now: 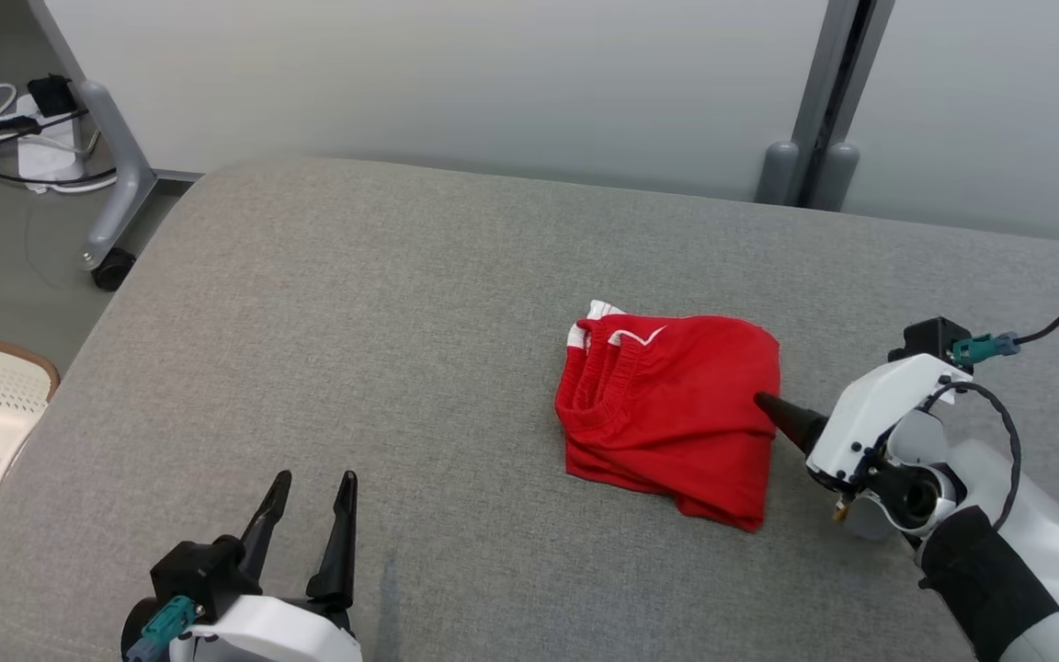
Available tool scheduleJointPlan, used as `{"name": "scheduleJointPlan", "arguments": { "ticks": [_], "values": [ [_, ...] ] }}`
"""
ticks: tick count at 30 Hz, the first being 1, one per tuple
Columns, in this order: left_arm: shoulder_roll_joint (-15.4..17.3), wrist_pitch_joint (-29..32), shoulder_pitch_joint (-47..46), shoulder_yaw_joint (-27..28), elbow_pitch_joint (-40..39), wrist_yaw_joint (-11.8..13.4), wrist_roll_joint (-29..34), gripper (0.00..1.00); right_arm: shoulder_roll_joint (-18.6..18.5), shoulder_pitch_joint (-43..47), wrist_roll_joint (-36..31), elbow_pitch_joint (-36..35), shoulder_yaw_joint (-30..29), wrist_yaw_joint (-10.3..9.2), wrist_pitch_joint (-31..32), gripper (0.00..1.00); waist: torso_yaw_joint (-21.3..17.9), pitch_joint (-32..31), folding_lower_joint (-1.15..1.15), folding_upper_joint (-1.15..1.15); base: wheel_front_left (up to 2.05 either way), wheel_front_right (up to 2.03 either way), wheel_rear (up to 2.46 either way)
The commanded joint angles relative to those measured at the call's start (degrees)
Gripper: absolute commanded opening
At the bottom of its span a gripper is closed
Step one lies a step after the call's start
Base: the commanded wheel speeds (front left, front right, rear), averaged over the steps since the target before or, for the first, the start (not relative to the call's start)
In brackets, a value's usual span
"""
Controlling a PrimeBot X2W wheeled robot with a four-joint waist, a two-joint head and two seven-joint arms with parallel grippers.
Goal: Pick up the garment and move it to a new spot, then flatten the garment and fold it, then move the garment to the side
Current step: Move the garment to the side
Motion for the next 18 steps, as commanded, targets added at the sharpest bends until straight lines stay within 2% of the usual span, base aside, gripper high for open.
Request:
{"name": "scheduleJointPlan", "arguments": {
  "ticks": [1, 8, 14, 15, 16, 17, 18],
  "values": [
    [0.2, -0.1, -1.1, -0.2, 0.2, -0.1, -0.4, 1.0, -0.1, -1.0, 1.2, 2.6, -0.6, 0.02, 2.9, 1.0, 1.3, 0.7, 0.0, 0.0, 0.0, 0.0, 0.0],
    [0.1, -0.1, -1.2, -0.1, 0.6, 0.0, -0.6, 1.0, 0.9, -1.3, 5.5, 6.4, -2.8, 0.03, 9.6, 1.0, 3.3, 1.5, 0.0, 0.0, 0.0, 0.0, 0.0],
    [-0.1, -0.1, -1.7, -0.3, 0.5, -0.1, -0.6, 1.0, 1.2, -1.4, 6.1, 7.4, -3.1, 0.03, 9.1, 1.0, 4.0, 2.1, 0.0, 0.0, 0.0, 0.0, 0.0],
    [-0.1, -0.1, -1.8, -0.3, 0.5, -0.1, -0.6, 1.0, 1.2, -1.5, 6.3, 7.5, -3.2, 0.02, 8.8, 0.52, 4.0, 2.1, 0.0, 0.0, 0.0, 0.0, 0.0],
    [-0.2, -0.1, -1.8, -0.2, 0.4, -0.1, -0.5, 1.0, 1.3, -1.7, 6.4, 7.5, -3.3, 0.02, 8.6, 0.24, 4.0, 2.2, 0.0, 0.0, 0.0, 0.0, 0.0],
    [-0.2, -0.1, -1.9, -0.2, 0.4, 0.0, -0.5, 1.0, 1.3, -1.8, 6.5, 7.4, -3.4, 0.02, 8.3, 0.0, 4.0, 2.3, 0.0, 0.0, 0.0, 0.0, 0.0],
    [-0.2, -0.1, -1.9, -0.1, 0.4, 0.0, -0.4, 1.0, 1.4, -1.8, 6.6, 7.3, -3.4, 0.03, 8.0, 0.0, 3.9, 2.3, 0.0, 0.0, 0.0, 0.0, 0.0]
  ]
}}
